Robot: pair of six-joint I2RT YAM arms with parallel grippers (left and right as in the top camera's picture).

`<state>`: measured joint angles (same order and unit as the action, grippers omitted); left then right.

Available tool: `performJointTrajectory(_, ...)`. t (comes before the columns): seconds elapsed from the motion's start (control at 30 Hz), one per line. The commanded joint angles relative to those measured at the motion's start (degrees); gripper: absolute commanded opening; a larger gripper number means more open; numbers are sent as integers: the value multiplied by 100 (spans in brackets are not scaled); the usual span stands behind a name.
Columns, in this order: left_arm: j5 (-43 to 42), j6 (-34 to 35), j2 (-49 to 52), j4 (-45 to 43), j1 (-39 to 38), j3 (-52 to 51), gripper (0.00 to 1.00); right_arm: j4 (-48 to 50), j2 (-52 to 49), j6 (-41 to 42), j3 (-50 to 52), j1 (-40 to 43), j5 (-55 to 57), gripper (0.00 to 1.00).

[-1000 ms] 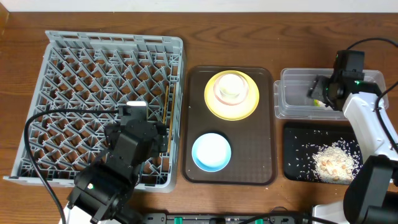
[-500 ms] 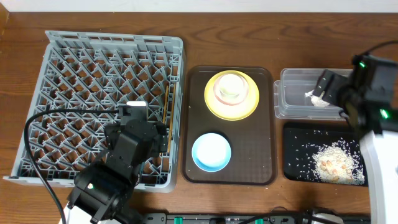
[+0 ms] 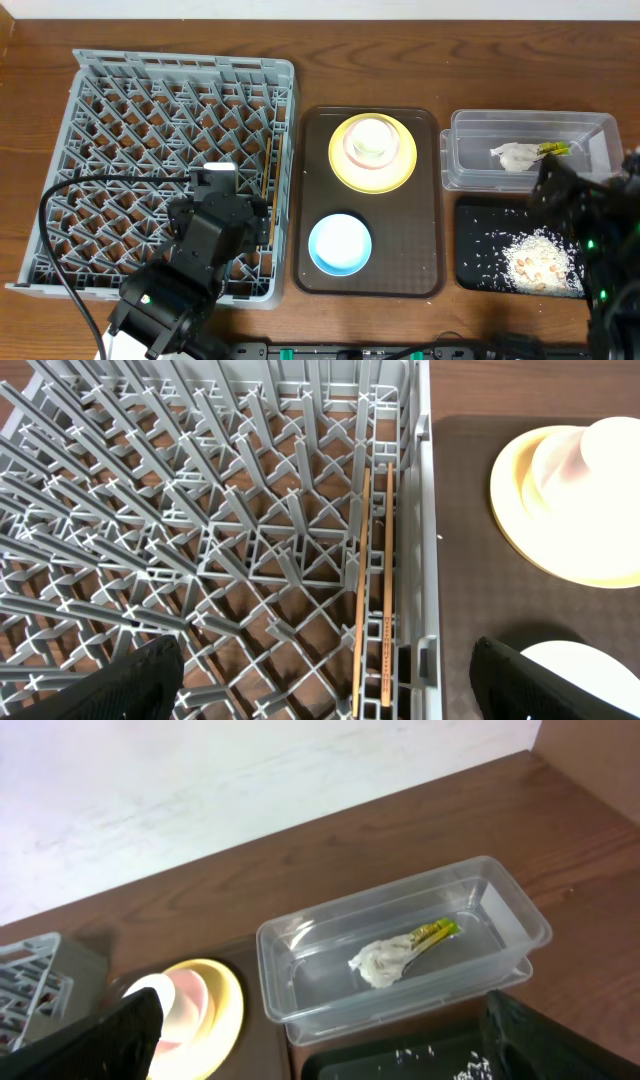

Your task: Sort waste into correct bins and load items into the dishwasher

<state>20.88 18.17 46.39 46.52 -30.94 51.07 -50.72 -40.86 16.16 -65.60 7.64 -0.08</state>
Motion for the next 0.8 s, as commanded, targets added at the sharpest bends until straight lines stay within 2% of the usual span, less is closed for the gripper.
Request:
performJointTrajectory(0.0, -7, 9, -4, 17, 2, 33, 93, -304, 120, 55, -17, 28, -20, 99)
performJointTrajectory(0.33, -7, 9, -4, 17, 2, 33, 93, -1768, 116, 52, -17, 26, -22, 99)
performJointTrajectory(0.53, -114, 11, -4, -601, 0, 33, 93, -2457, 116, 55, -17, 26, -20, 99)
performJointTrajectory(0.6, -595, 15, -4, -592, 0, 33, 92, -2603, 116, 52, -17, 28, -20, 99)
performJointTrajectory(0.77, -2640, 13, 37, -540, 0, 28, 92, -2688, 116, 52, -17, 26, -22, 99)
